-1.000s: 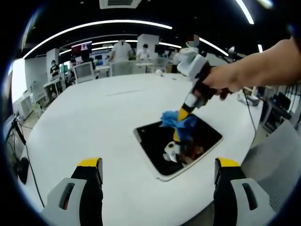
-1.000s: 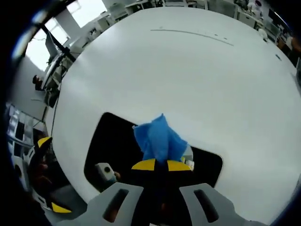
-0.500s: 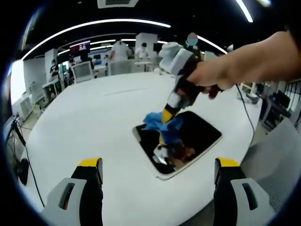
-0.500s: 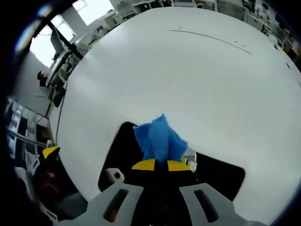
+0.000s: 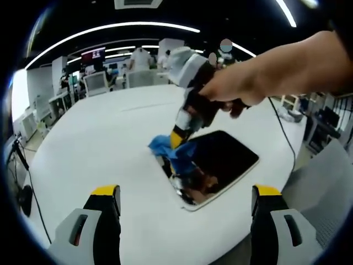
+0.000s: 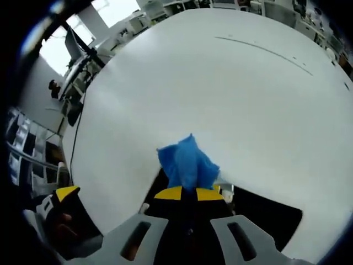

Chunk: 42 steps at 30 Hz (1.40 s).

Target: Wipe the mirror surface with the cleaning cloth until all visible marks leave the cleaned area.

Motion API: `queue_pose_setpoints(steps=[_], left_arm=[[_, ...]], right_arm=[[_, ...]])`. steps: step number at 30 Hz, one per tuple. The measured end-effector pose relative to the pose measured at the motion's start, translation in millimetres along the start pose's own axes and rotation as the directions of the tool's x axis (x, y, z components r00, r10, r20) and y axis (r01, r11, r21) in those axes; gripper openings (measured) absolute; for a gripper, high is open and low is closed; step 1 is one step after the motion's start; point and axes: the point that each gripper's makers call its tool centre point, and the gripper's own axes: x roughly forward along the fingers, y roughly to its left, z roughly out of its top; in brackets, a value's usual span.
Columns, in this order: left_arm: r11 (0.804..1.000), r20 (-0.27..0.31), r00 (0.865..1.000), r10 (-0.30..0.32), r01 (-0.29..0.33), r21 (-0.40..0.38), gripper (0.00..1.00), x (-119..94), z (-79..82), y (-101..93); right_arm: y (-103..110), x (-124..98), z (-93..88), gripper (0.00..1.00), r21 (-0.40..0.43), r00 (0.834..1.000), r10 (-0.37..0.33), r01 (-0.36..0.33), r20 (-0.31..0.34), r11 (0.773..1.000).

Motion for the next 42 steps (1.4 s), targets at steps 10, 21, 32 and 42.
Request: queue_pose_setpoints(steps=[10, 21, 32, 42], left_arm=[[1.000, -0.007, 1.000, 0.001, -0.001, 0.002, 0.99, 0.6, -1.5, 0.2], [1.000, -0.010, 1.000, 0.004, -0.003, 0.004, 0.99, 1.0, -2.1, 0.9], [1.000, -0.018, 1.000, 0.016, -0.015, 0.021, 0.99, -0.2, -2.6, 1.8], [1.000, -0.020, 1.000, 0.018, -0.017, 0.022, 0.99, -0.5, -2.3, 1.3]], right_arm=[[17.4, 1.6, 5.2, 0.01, -0.028, 1.000, 0.007, -0.007, 0.002, 1.000], [15.8, 2.8, 6.5, 0.01, -0.035, 1.000, 0.015, -0.015, 0.009, 0.999], [15.9, 4.9, 5.4, 0.01, -0.058, 1.000, 0.009, -0.008, 0.008, 0.998], [22.5, -0.1, -4.0, 0.01, -0.066, 1.000, 0.017, -0.016, 0.015, 0.998]])
